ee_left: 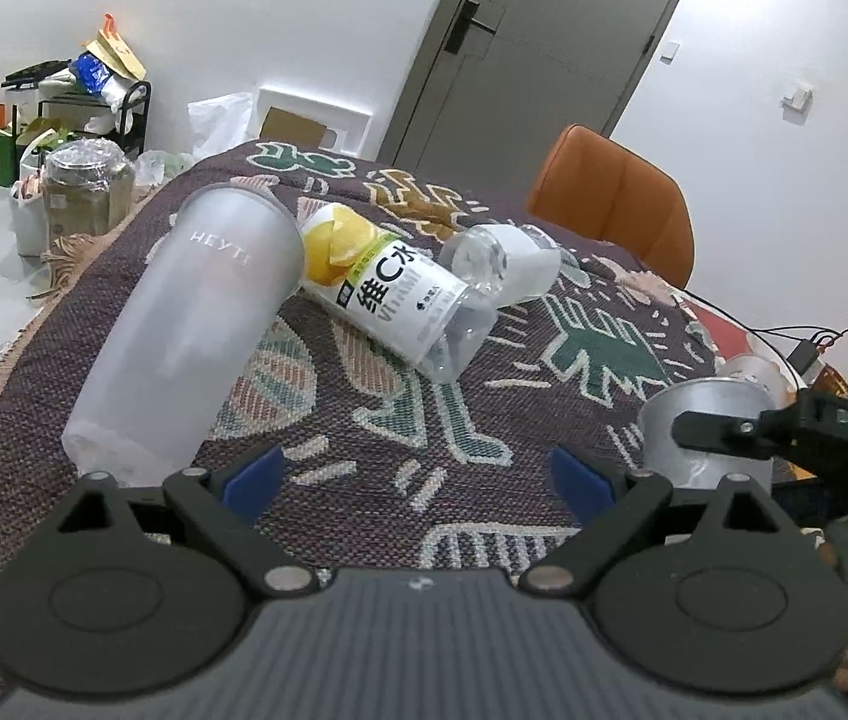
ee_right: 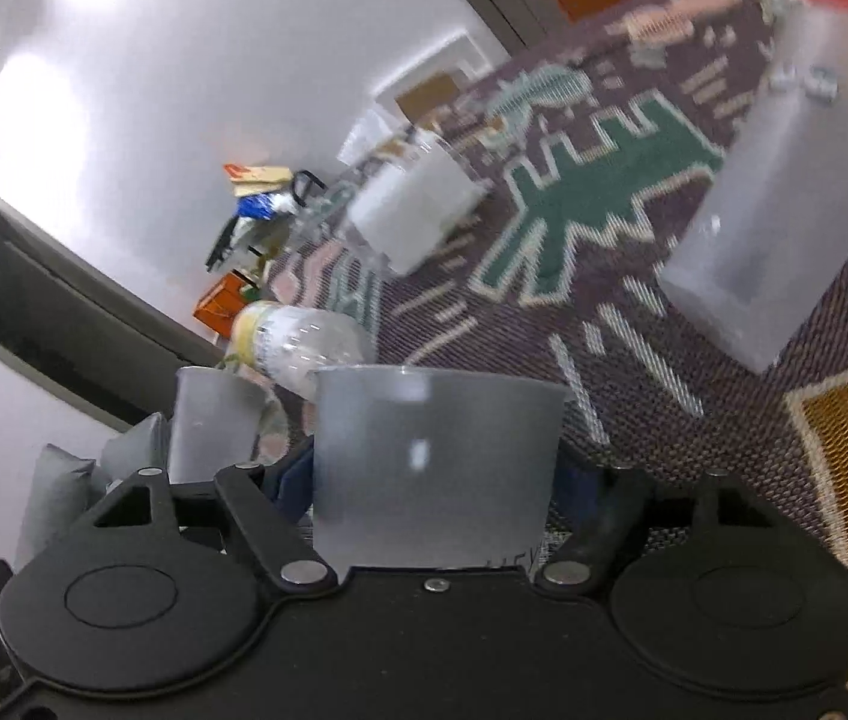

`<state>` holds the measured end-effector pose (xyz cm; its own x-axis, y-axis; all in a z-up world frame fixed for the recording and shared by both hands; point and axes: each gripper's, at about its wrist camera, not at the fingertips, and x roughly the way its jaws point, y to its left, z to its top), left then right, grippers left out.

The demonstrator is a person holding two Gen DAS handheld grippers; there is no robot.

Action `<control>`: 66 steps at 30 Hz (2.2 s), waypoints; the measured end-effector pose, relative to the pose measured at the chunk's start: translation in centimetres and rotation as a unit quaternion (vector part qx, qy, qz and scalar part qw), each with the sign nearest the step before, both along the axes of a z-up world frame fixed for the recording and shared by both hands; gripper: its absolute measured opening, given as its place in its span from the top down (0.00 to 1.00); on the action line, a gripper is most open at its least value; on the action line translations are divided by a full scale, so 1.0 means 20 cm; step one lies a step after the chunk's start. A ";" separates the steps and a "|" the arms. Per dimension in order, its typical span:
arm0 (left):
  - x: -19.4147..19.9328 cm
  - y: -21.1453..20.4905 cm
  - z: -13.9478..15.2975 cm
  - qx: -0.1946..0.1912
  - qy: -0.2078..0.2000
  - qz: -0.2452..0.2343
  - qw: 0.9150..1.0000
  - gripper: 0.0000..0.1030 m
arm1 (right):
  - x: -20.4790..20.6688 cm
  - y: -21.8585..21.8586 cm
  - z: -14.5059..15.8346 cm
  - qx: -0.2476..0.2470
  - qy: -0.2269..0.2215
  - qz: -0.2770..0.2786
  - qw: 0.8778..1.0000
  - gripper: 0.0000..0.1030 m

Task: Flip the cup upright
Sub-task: 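Lower the upright cup onto the rug with the right gripper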

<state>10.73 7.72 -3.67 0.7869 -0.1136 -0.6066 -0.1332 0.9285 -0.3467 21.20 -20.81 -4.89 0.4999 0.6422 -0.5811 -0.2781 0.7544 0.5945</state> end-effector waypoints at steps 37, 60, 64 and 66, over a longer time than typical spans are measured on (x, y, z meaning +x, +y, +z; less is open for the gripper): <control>-0.22 0.06 0.07 -0.031 -0.040 0.039 0.998 0.08 | -0.47 0.27 0.32 -0.201 -0.303 0.029 0.931 0.12; -0.36 -0.17 0.23 0.057 -0.083 -0.020 0.995 0.00 | -0.71 0.00 0.34 -0.158 -0.257 0.036 0.953 0.00; -0.39 -0.23 0.23 0.070 -0.075 -0.039 0.994 0.00 | -0.74 -0.10 0.35 -0.145 -0.251 0.026 0.957 0.00; -0.40 -0.26 0.23 0.078 -0.075 -0.045 0.993 0.00 | -0.76 -0.14 0.35 -0.139 -0.251 0.023 0.958 0.00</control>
